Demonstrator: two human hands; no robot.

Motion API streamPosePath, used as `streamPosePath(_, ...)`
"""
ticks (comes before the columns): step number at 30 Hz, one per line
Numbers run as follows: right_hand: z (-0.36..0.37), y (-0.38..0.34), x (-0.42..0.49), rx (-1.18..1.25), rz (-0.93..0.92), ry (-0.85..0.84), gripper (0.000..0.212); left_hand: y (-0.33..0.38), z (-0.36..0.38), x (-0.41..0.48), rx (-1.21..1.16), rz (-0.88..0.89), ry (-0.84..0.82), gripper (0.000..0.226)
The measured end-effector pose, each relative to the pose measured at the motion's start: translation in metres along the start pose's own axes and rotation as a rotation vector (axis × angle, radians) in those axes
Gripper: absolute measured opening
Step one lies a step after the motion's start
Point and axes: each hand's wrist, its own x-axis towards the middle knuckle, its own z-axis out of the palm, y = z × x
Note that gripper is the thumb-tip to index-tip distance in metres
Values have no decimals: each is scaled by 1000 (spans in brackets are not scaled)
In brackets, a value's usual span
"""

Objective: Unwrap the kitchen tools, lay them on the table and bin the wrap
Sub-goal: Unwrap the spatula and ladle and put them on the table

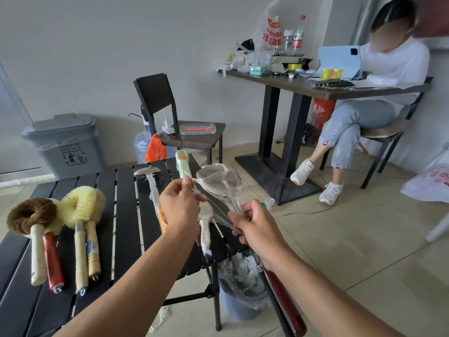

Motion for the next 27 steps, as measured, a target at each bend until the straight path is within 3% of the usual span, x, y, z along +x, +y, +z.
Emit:
streamPosePath(7,8,-2,-11,-61,-26,30,21,2,4,10,56,-26,40,32)
streamPosePath(11,-5,-1,-2,92,20,38,21,13,7,-1,53,211,-118,30)
streamPosePath(15,-17,-3,6,89,13,31,19,24,5,-11,112,402,-257,26)
streamPosePath(21,-29,-11,2,-281,-179,118,25,29,-1,-11,269,421,-340,17)
streamPosePath(24,-33,-13,-1,-354,-236,136,26,28,-2,-7,296,421,-427,13)
streamPosePath(27,-37,-13,0,-395,-267,163,25,27,-4,-3,250,352,-538,24)
